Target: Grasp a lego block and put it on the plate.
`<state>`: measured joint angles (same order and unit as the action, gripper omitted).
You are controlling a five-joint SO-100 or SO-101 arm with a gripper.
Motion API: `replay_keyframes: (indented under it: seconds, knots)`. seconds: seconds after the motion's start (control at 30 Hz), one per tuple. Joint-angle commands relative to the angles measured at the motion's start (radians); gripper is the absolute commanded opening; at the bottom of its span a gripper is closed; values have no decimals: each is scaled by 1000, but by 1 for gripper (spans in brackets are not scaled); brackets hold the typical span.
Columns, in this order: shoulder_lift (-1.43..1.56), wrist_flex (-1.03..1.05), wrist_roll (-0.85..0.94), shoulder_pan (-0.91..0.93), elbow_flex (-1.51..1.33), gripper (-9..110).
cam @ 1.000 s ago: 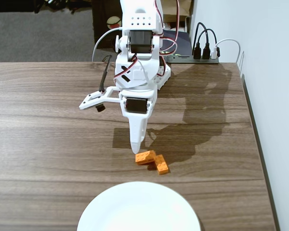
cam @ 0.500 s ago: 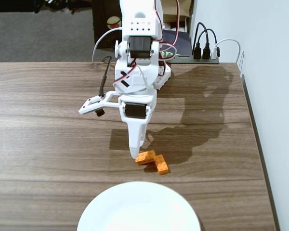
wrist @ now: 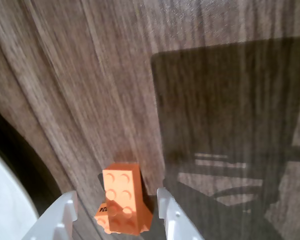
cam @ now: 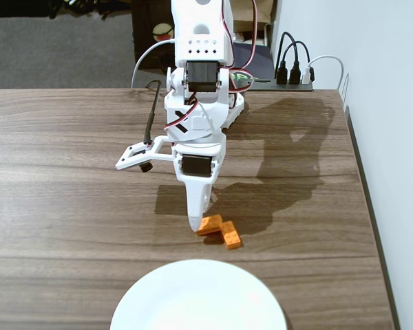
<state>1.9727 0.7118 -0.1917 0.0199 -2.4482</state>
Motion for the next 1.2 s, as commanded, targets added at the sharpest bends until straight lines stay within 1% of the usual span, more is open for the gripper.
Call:
replay_keyframes:
  seconds: [0.0,0.2,0.53,0.87,1.17]
  knots:
    - [-6,-9,-6,-5,48,21]
    - [-29,5,-34,-11,78,21]
    - [-75,170,-86,-35,204,21]
    - [-164,233,-101,-43,284,21]
    - [-245,238,-86,-37,333,21]
